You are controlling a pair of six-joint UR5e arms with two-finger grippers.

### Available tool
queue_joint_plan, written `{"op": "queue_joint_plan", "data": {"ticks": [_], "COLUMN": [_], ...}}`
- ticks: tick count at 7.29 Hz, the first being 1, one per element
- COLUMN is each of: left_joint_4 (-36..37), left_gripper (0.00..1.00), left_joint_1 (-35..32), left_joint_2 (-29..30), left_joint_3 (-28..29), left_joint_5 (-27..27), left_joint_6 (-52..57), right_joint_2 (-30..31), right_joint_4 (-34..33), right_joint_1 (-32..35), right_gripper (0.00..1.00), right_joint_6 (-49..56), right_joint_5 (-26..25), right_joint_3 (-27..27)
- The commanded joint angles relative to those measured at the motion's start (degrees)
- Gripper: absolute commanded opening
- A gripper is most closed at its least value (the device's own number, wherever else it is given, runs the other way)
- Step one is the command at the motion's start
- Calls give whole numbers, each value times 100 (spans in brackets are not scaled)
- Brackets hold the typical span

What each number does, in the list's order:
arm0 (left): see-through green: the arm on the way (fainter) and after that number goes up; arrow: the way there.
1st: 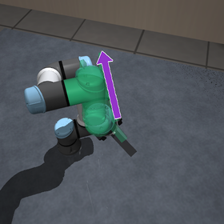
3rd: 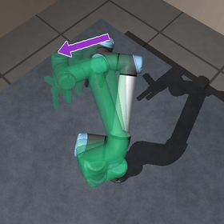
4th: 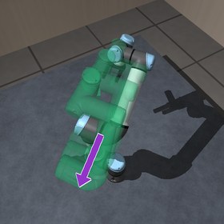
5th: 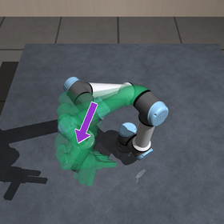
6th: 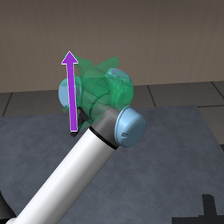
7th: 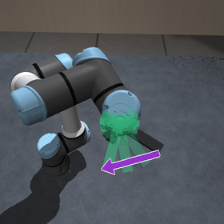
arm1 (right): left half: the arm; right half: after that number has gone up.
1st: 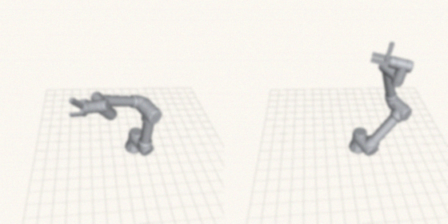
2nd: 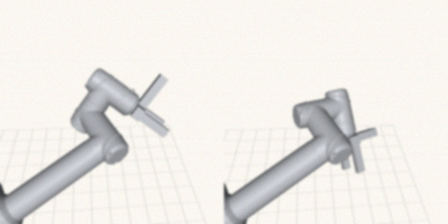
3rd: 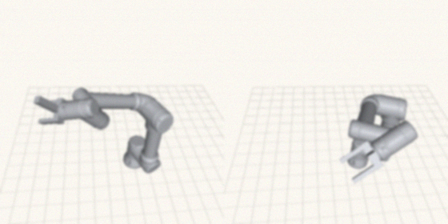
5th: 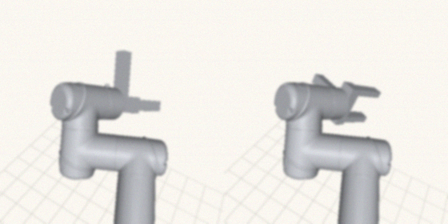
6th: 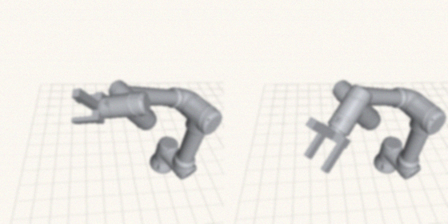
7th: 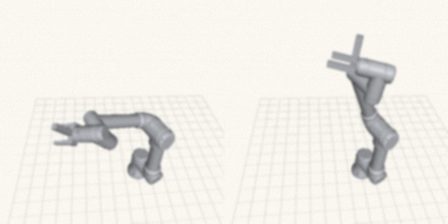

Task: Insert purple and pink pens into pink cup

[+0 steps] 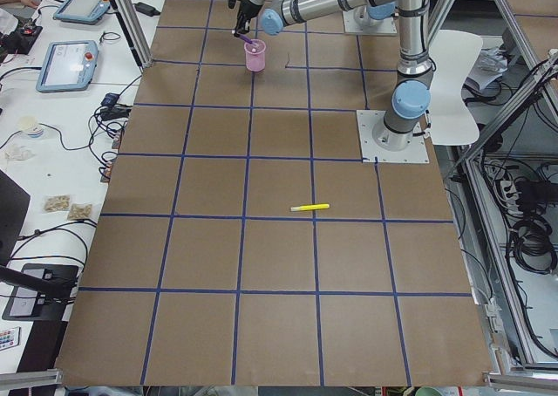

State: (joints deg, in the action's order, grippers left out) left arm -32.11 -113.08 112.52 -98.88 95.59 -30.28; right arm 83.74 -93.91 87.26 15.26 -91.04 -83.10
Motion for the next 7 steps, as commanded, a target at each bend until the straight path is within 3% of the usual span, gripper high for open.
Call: {"op": "queue_joint_plan", "data": {"ticks": [1,2,3,5,7], "left_joint_4": [21,21,21,12,-14], "left_gripper": [0,0,22,99,100], "left_joint_1": [-74,-91,-91,-91,-74], "left_joint_2": [59,68,68,77,42], "left_joint_3": [-139,-236,-254,-254,-237], "left_joint_5": [13,30,21,4,-14], "left_joint_6": [83,75,92,84,92], "right_joint_2": [11,11,20,37,64], "right_joint_4": [118,127,101,101,66], "right_joint_1": [37,124,142,151,151], "right_gripper": [100,100,100,100,100], "right_joint_6": [-1707,-2085,-2080,-2080,-2132], "right_joint_5": [59,60,60,69,69], "right_joint_3": [-66,-66,-110,-101,-110]}}
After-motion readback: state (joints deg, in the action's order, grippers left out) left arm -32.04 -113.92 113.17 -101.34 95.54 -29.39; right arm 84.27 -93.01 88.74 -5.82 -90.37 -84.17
